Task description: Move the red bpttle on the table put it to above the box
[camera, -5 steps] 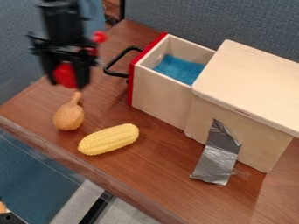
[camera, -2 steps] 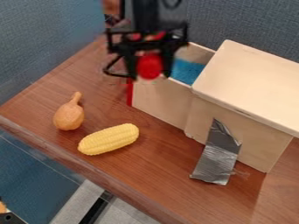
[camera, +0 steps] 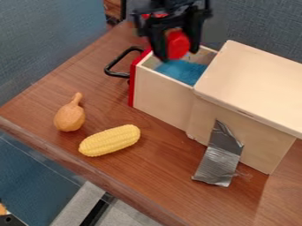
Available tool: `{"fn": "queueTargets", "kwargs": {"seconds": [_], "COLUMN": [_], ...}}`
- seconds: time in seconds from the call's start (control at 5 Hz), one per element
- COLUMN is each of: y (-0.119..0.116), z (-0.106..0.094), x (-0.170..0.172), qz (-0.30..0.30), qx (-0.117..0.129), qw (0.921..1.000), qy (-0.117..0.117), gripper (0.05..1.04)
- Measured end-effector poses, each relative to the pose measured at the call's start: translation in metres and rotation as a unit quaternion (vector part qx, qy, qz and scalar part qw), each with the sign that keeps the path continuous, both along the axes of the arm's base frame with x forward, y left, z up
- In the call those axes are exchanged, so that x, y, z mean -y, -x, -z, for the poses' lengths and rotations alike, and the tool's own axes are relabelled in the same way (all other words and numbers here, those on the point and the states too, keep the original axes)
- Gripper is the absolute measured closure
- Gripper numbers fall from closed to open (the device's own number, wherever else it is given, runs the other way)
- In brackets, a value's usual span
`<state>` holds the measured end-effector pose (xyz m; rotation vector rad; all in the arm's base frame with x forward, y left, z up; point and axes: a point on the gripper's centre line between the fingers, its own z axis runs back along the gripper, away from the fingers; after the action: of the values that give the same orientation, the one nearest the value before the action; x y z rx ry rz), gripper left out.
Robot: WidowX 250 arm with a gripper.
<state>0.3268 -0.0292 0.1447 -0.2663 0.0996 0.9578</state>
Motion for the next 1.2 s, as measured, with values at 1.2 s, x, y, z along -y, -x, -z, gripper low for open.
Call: {"fn": "queueTargets", "kwargs": {"seconds": [1.2], "y": [-0.040], "z": [0.036], "x": [0.016], "qz": [0.158], "qx": [0.021], "qw": [0.9869], "qy": [-0.029], "gripper": [0.425]}}
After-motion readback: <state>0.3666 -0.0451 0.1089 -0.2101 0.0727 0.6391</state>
